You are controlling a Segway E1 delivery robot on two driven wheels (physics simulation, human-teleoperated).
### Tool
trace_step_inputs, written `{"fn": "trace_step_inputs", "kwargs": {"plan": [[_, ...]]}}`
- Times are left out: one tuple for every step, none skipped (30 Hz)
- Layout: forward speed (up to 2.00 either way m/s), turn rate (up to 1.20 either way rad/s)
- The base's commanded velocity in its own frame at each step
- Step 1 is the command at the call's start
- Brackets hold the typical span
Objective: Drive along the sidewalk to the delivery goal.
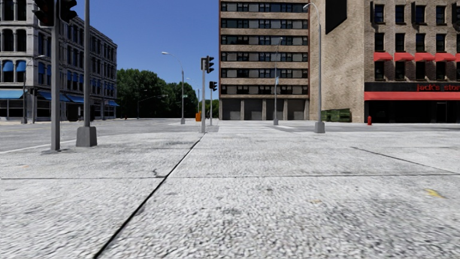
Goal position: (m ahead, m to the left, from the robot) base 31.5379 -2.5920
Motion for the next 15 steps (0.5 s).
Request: {"fn": "trace_step_inputs", "kwargs": {"plan": [[2.0,0.0],[2.0,0.0],[2.0,0.0],[2.0,0.0],[2.0,0.0],[2.0,0.0],[2.0,0.0],[2.0,0.0],[2.0,0.0],[2.0,0.0],[2.0,0.0],[2.0,0.0],[2.0,0.0],[2.0,0.0],[2.0,0.0]]}}
